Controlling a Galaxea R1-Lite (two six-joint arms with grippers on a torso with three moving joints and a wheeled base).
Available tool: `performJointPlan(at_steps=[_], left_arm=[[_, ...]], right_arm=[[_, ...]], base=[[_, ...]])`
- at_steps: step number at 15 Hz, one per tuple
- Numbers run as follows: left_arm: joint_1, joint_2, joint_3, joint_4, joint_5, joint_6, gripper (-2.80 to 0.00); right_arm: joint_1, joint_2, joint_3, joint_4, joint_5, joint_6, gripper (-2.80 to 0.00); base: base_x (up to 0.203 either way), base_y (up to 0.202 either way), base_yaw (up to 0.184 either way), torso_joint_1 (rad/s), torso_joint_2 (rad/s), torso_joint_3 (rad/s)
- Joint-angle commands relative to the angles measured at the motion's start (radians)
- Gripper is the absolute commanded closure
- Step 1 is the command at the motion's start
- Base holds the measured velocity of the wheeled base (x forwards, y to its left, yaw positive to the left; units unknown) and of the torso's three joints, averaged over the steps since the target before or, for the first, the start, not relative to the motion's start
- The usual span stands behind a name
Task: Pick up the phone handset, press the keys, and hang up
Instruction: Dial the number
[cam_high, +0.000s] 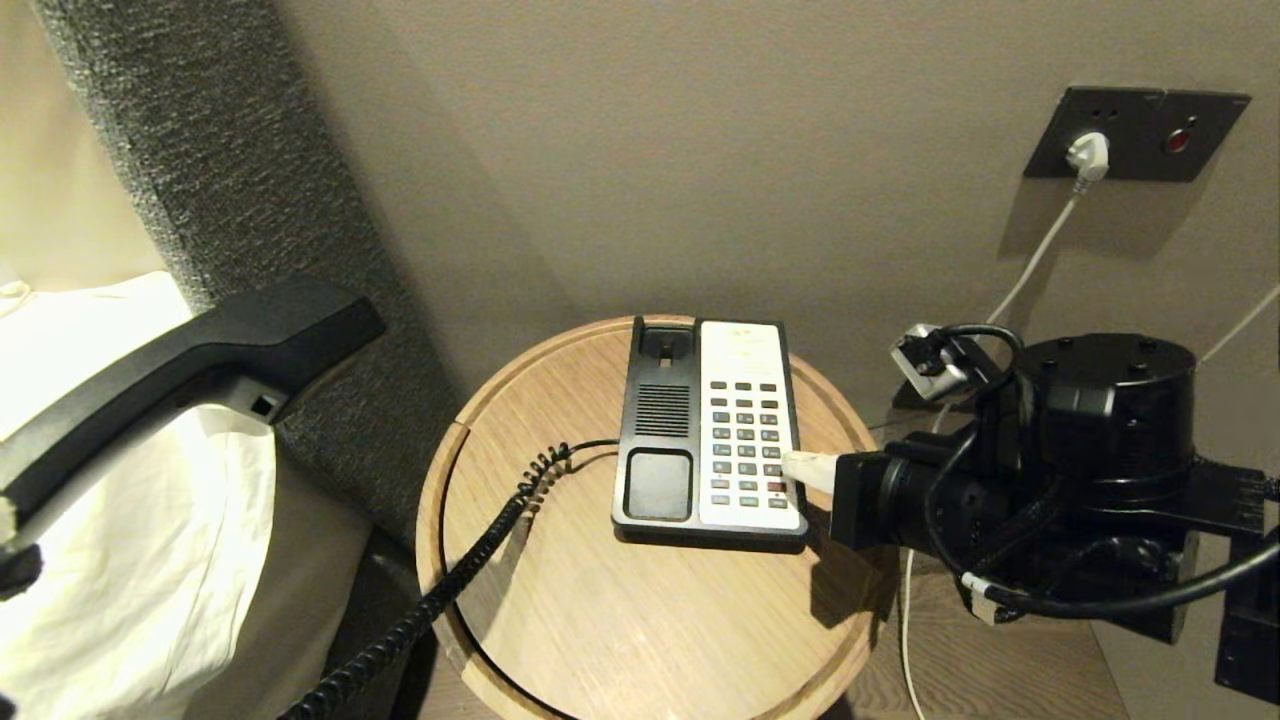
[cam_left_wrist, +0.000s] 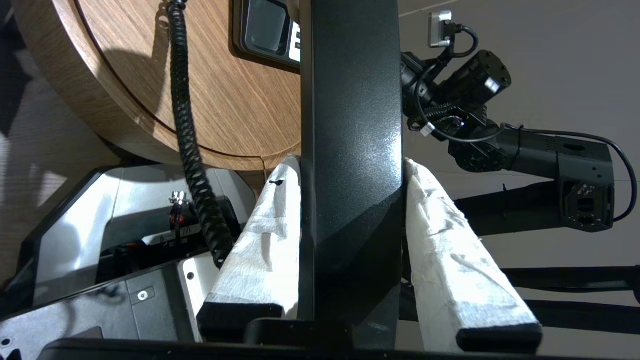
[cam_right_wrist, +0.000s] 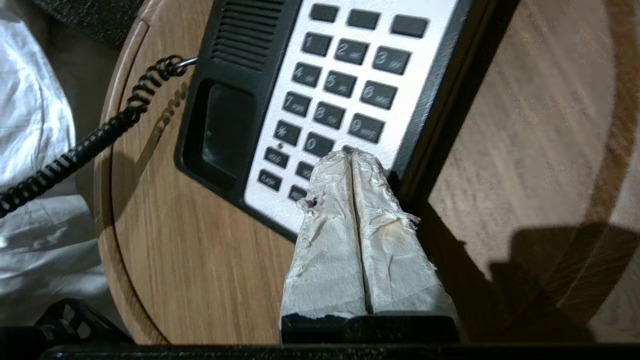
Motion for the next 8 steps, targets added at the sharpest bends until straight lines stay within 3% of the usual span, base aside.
performJointPlan(at_steps=[1,8], left_arm=[[0.000,0.000,0.000,0.004,0.002,-0.005,0.00],[0.000,0.000,0.008,0.002,0.002,-0.003,0.00]], right_arm=[[0.009,-0.008,0.003,-0.004,0.000,0.003,0.00],[0.024,0.004,0.034,0.001,-0.002,0.006,0.00]], base=[[0.000,0.000,0.000,0.000,0.00,0.000],[0.000,0.000,0.000,0.000,0.00,0.000]])
